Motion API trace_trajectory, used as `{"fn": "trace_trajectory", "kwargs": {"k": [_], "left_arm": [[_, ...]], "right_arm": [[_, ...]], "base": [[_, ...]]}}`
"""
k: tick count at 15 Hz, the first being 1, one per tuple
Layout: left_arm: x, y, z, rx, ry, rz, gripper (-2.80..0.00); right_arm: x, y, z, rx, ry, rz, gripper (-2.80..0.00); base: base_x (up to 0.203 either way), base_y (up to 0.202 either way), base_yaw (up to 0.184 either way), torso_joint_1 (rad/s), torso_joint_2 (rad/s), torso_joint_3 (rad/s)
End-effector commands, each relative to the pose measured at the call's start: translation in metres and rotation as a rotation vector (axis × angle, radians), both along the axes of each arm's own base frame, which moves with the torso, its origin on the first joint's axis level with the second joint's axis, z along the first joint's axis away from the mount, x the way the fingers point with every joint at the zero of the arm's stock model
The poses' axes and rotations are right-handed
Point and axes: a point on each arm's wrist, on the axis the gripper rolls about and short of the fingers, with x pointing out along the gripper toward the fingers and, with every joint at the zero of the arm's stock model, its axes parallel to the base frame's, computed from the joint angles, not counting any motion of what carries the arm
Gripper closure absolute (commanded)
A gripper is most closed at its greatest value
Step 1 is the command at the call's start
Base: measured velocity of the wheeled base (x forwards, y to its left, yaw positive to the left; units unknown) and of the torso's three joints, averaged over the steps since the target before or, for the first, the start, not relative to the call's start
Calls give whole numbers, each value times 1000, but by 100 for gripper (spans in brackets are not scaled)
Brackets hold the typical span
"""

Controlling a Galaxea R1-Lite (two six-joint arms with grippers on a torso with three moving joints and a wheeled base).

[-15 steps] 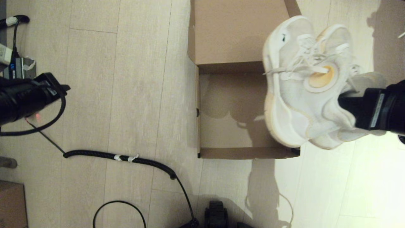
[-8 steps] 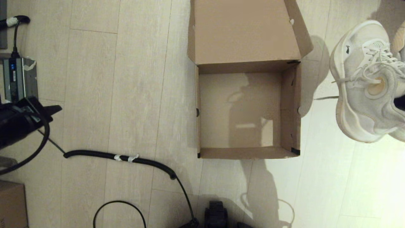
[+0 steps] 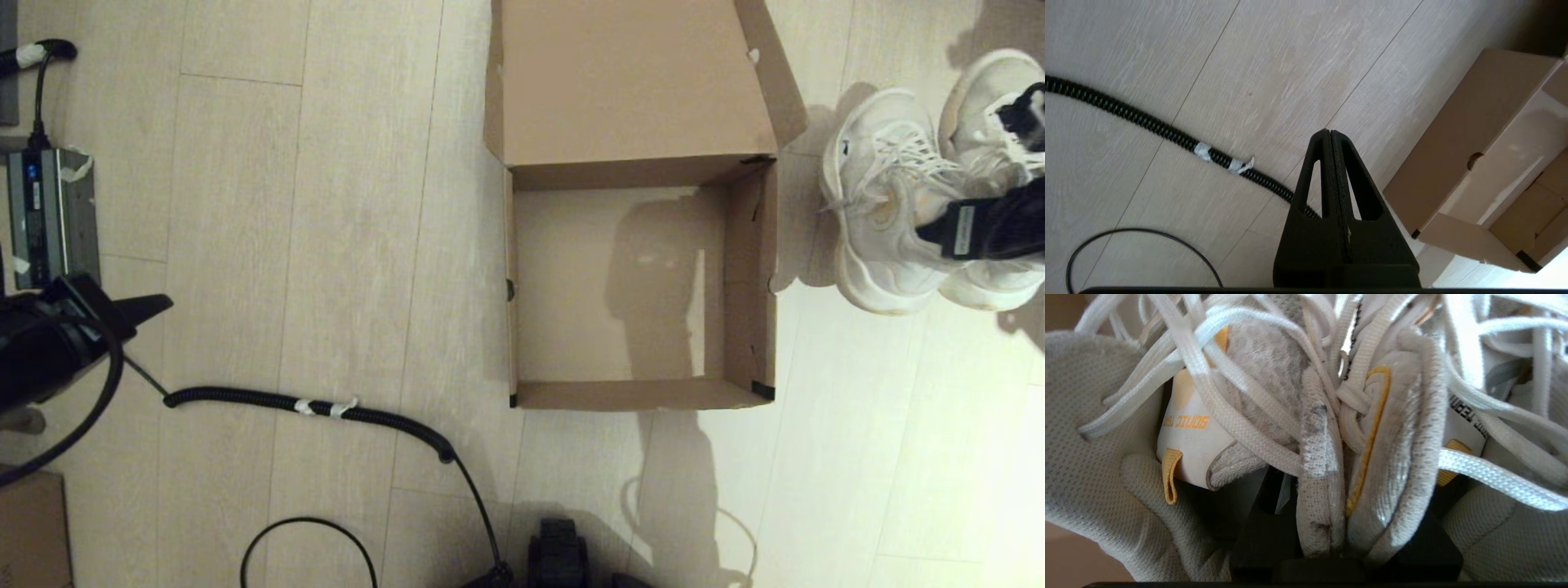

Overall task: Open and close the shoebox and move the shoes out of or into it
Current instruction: Put the shoes out of the shoe box

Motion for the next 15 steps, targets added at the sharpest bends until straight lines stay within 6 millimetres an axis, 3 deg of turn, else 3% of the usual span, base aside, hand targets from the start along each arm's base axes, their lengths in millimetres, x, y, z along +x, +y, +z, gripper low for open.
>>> {"fn": "trace_trajectory", "kwargs": {"k": [1,4,5,11,15], "left_arm": [[-2,0,3,0,-15,0,0],[-6,-1,3,2,-18,1,0],[-7,-1,2,1,-15,-1,0],[-15,-2,2,4,-22,2,0],[-32,-5,9,10,-49,4,0]], "right_arm": [[47,-5,-42,11,100,7,0],[80,-9,-63,2,67,24,0],[81,-10,-62,1,61,23,-280],[64,-11,-47,4,26,35,-280],[15,-2,-18,9,-45,85,-280]], "base": [[0,0,0,0,0,0],[0,0,0,0,0,0],[0,0,0,0,0,0],[0,0,0,0,0,0],[0,0,0,0,0,0]]}}
